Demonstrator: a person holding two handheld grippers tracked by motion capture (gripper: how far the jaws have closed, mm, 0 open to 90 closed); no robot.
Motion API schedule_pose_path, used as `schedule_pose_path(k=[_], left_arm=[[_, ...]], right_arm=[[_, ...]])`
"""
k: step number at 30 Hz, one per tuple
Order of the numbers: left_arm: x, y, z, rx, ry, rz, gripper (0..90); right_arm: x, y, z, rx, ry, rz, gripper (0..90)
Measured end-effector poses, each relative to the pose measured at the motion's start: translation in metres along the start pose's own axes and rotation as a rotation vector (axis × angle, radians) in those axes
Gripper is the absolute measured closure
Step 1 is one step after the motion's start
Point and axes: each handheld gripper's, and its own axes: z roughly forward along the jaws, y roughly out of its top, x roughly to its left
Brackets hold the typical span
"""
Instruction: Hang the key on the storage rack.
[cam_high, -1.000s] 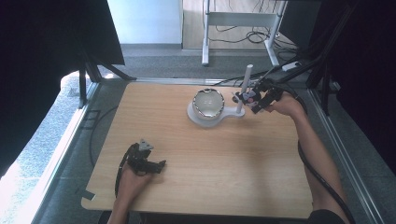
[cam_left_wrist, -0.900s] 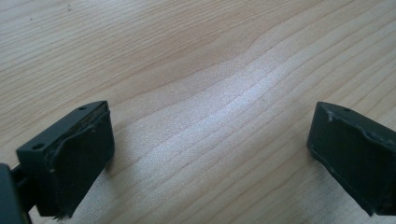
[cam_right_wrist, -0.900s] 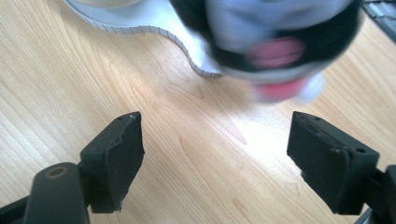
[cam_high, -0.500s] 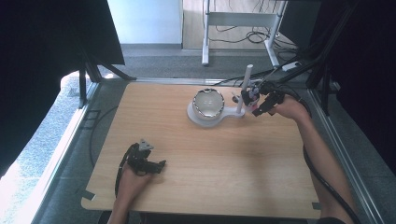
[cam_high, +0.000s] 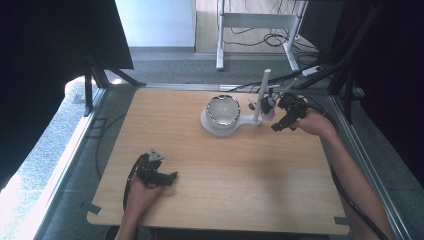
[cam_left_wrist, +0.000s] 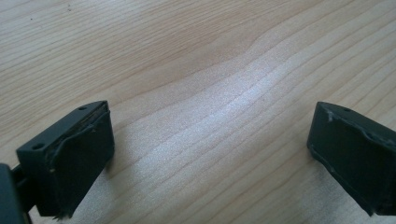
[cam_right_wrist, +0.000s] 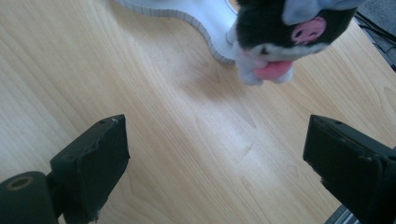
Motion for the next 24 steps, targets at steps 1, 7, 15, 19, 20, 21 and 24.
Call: schedule_pose_path(k=[1,7,15,19,20,21,24], left_arm=[[0.0,0.0,0.0,0.001,0.002,0.0,0.5],[0.0,0.0,0.0,0.0,0.001,0.002,0.6],[0.0,0.0,0.0,-0.003,0.001,-0.001,0.6],[0.0,0.0,0.0,-0.002,0.001,0.0,0.5],[0.0,0.0,0.0,0.0,0.001,0.002,0.5],[0.0,0.0,0.0,0.0,0.0,0.002,0.5],[0.0,0.0,0.0,-0.003,0.0,-0.002,0.5]], right_arm=[[0.003,-0.003,-0.002,-0.001,0.0,0.002,7.1],[0.011,-0.01,-0.009,-0.02,0.002,0.0,7.9],[0.022,-0.02,-0.017,-0.043,-0.005,-0.011,8.7],[0.026,-0.027,-0.021,-0.056,-0.005,-0.012,8.7],[0.026,-0.028,-0.022,-0.059,-0.006,-0.011,8.7],[0.027,-0.03,-0.023,-0.062,-0.008,-0.011,8.7],[0.029,-0.036,-0.026,-0.069,-0.01,-0.011,8.8]])
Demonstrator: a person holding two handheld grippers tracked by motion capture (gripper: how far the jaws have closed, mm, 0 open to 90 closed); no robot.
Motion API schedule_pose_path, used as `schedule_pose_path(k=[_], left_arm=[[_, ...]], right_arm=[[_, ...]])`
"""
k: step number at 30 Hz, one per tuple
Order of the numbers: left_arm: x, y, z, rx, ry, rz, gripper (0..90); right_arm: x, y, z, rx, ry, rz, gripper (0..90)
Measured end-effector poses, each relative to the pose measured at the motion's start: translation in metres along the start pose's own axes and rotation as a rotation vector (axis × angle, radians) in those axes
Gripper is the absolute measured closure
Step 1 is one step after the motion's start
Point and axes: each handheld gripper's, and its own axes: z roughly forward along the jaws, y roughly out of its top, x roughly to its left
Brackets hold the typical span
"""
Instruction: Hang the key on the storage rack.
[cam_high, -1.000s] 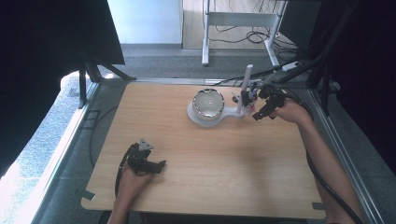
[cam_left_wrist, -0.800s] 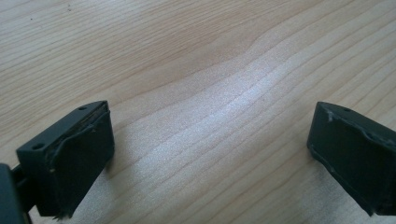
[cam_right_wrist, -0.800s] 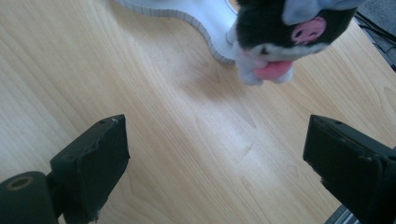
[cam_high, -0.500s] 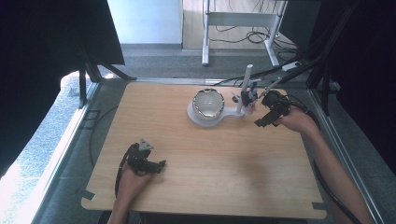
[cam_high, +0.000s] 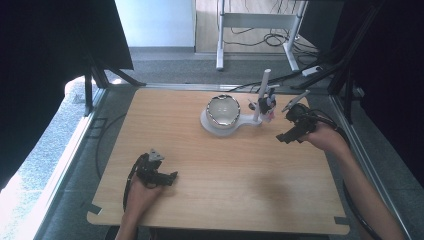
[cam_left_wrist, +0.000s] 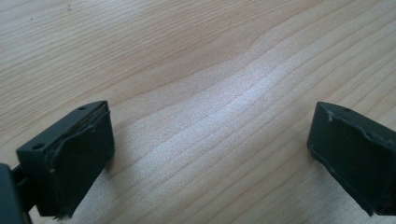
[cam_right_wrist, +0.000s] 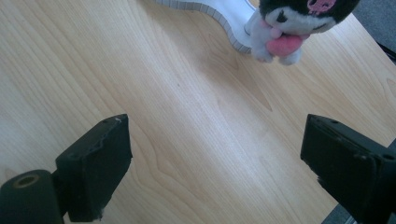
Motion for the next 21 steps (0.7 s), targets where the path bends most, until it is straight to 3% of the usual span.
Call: schedule_pose_path(k=[21], left_arm=[[0.0,0.0,0.0,0.0,0.0,0.0,0.6]], right_arm=[[0.018,-0.042,-0.019,-0.052,-0.019,0.003,6.9]])
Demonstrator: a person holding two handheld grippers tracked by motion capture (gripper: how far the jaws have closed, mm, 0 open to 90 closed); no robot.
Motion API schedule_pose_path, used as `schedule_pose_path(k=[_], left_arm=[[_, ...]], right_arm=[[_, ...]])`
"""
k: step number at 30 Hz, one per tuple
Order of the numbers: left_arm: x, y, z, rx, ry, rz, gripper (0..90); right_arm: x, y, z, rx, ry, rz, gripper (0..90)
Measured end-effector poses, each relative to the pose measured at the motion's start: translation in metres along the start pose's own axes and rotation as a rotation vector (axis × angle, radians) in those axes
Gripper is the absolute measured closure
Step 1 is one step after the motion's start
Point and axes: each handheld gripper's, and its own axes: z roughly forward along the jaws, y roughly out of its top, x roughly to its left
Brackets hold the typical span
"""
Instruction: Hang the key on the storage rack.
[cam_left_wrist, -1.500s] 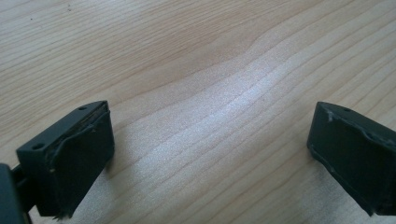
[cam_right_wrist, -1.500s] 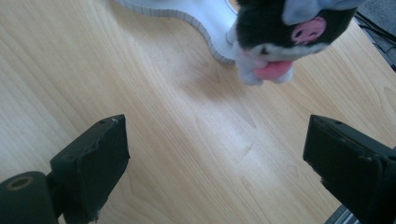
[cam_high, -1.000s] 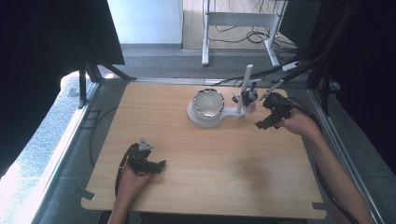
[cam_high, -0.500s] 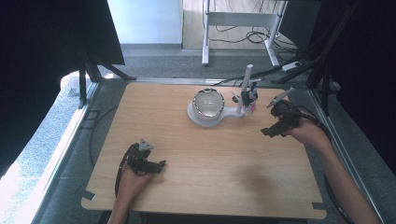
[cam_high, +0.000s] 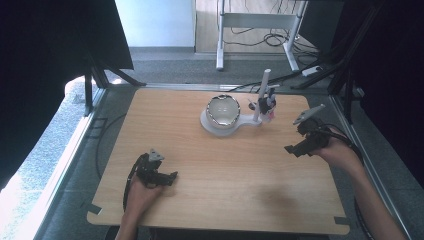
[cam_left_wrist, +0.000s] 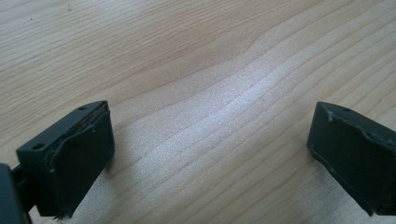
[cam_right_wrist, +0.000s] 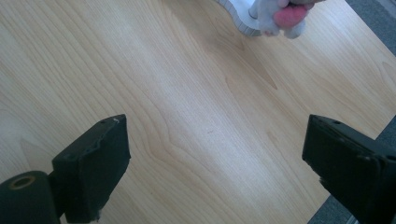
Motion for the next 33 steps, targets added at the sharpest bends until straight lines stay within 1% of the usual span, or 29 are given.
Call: schedule_pose_path(k=[2,3,5,8,14,15,17,26,31,33], left_arm=[[0.0,0.0,0.0,0.0,0.0,0.0,0.6],[0.0,0.0,0.0,0.001,0.0,0.0,0.5],[0.0,0.0,0.0,0.0,0.0,-0.003,0.6],[0.0,0.0,0.0,0.004,-0.002,-0.002,0.6],[0.0,0.0,0.0,0.006,-0.003,0.002,0.6],[0.0,0.0,0.0,0.003,0.0,0.001,0.6],[0.0,0.0,0.0,0.003,0.0,0.001,0.6],[0.0,0.0,0.0,0.003,0.0,0.001,0.6],[0.0,0.0,0.0,0.002,0.0,0.001,0.6],[0.0,0.0,0.0,0.002,0.0,0.001,0.6]], right_arm=[[0.002,-0.005,0.0,-0.009,0.0,0.009,5.5],[0.004,-0.01,0.001,-0.023,-0.002,0.017,3.8],[0.004,-0.012,0.001,-0.029,-0.001,0.02,3.0],[0.009,-0.022,0.004,-0.051,-0.006,0.042,0.4],[0.015,-0.032,0.008,-0.068,-0.007,0.058,0.0],[0.016,-0.034,0.009,-0.068,0.0,0.059,0.0],[0.019,-0.038,0.012,-0.072,-0.008,0.064,0.0],[0.03,-0.052,0.027,-0.104,-0.017,0.093,0.0],[0.037,-0.061,0.039,-0.117,-0.022,0.111,0.0],[0.042,-0.065,0.046,-0.124,-0.026,0.122,0.0]])
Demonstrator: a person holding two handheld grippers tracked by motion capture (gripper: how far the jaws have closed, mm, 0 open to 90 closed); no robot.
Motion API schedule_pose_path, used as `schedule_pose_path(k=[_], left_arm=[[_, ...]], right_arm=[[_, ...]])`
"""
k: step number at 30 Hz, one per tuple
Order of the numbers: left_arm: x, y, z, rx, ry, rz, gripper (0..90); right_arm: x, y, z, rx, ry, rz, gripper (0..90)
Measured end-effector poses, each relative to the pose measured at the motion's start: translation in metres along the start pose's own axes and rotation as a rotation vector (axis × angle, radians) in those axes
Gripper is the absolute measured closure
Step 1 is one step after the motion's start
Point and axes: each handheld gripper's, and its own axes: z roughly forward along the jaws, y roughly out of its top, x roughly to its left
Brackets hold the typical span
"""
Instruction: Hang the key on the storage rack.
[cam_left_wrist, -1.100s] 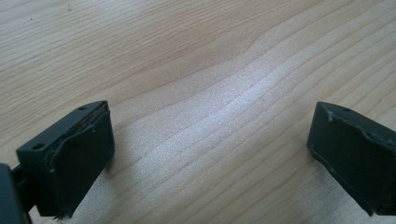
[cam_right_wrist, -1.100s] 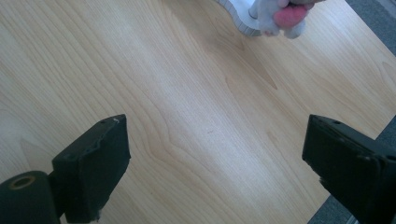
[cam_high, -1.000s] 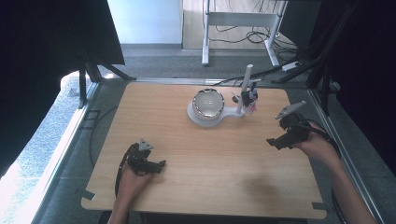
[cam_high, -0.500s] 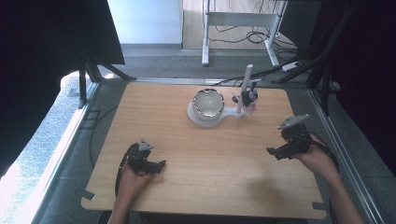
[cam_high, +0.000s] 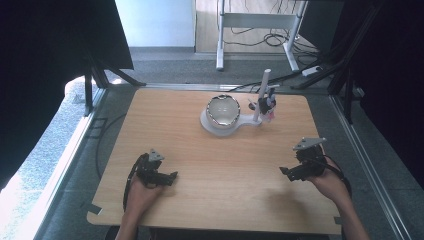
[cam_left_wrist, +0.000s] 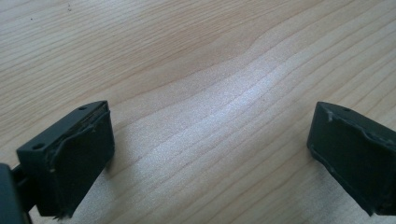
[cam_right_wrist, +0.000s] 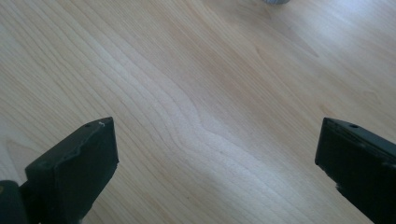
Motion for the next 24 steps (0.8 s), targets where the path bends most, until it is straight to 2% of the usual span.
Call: schedule_pose_path(k=[7,10,14,18,19,23,24], left_arm=[[0.0,0.0,0.0,-0.001,0.0,-0.001,0.6],[0.0,0.0,0.0,0.0,0.0,-0.001,0.6],[0.0,0.0,0.0,-0.001,0.0,-0.001,0.7],[0.0,0.0,0.0,-0.001,0.0,-0.001,0.7],[0.0,0.0,0.0,-0.001,0.0,-0.001,0.7],[0.0,0.0,0.0,-0.001,0.0,-0.001,0.6],[0.0,0.0,0.0,-0.001,0.001,-0.001,0.7]], right_arm=[[0.008,-0.014,0.014,-0.038,-0.017,0.03,0.0],[0.012,-0.022,0.022,-0.06,-0.009,0.059,0.0],[0.016,-0.035,0.034,-0.075,-0.024,0.095,0.0],[0.021,-0.051,0.048,-0.1,-0.024,0.148,0.0],[0.021,-0.051,0.048,-0.1,-0.024,0.148,0.0],[0.025,-0.06,0.057,-0.102,-0.018,0.17,0.0],[0.024,-0.062,0.058,-0.111,0.0,0.197,0.0]])
